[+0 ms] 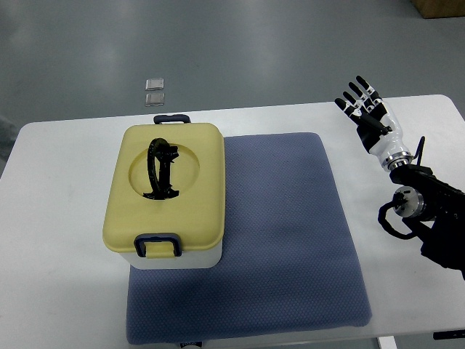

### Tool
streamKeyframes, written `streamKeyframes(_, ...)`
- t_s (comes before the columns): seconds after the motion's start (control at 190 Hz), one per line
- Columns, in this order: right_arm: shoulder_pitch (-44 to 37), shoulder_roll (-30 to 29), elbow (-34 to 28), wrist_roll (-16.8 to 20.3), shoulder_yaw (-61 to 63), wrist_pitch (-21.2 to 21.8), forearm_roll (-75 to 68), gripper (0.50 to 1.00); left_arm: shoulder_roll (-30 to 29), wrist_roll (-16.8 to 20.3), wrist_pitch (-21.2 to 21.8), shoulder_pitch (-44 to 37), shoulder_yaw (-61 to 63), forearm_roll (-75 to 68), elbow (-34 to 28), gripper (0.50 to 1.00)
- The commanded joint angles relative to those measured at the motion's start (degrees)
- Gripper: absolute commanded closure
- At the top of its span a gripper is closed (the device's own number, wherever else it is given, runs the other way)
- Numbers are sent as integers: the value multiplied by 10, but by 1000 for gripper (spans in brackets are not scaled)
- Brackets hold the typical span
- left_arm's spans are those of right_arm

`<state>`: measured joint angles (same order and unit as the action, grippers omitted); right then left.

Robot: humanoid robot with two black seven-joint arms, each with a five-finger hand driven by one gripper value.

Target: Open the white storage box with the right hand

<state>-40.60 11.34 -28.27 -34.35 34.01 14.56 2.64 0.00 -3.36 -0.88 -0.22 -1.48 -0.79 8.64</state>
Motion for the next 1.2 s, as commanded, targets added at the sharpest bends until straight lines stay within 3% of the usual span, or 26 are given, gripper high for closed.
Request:
streamKeyframes(0.0, 0, -1, 0, 0, 0, -1, 0, 572, 0, 0, -1, 0, 0, 0, 2, 500)
streamKeyframes(1.061, -5, -4, 1, 0, 0, 0, 0, 572, 0, 0, 1, 0, 1, 0, -3, 500)
streamKeyframes(1.193, -10, 3, -20, -2, 0, 3, 1, 572, 0, 0, 1, 0, 2, 0, -3, 500)
